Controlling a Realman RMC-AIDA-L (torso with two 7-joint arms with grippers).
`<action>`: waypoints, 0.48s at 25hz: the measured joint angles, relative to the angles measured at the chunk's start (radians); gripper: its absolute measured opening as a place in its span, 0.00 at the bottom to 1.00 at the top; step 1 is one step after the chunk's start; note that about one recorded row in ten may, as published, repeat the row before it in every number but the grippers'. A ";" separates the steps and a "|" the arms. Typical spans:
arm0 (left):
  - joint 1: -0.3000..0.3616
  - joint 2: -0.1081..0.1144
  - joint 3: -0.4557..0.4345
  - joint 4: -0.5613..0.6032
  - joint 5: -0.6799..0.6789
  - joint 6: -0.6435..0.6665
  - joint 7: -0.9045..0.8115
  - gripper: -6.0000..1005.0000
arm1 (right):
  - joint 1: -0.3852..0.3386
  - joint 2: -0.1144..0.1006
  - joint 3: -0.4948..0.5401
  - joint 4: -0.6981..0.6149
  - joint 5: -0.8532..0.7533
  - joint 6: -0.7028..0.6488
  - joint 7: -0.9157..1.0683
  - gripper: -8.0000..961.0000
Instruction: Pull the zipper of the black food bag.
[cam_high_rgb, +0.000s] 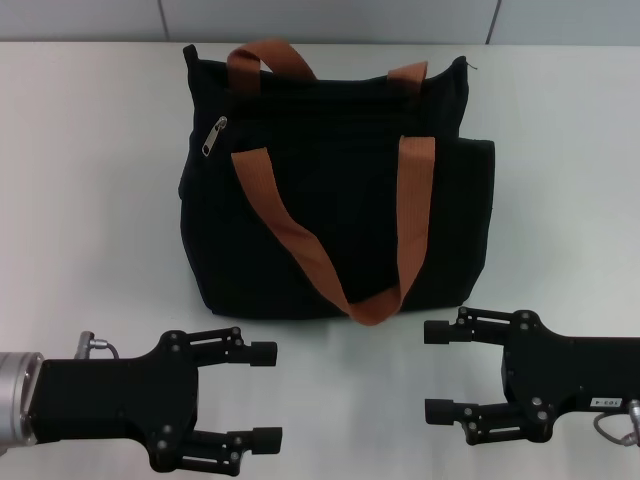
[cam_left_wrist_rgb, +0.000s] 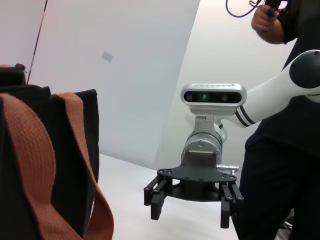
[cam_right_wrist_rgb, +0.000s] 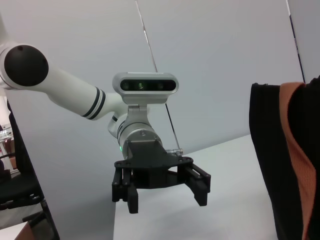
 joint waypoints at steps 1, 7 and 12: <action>0.001 0.000 0.000 0.000 0.001 0.000 0.001 0.82 | 0.002 -0.001 0.000 0.000 0.000 0.000 0.003 0.84; 0.005 -0.001 0.000 0.000 0.002 0.000 0.002 0.82 | 0.006 -0.001 0.000 0.000 -0.002 0.000 0.005 0.84; 0.008 0.000 0.000 0.000 -0.001 0.001 0.002 0.82 | 0.010 0.000 0.000 0.000 -0.003 0.003 0.006 0.84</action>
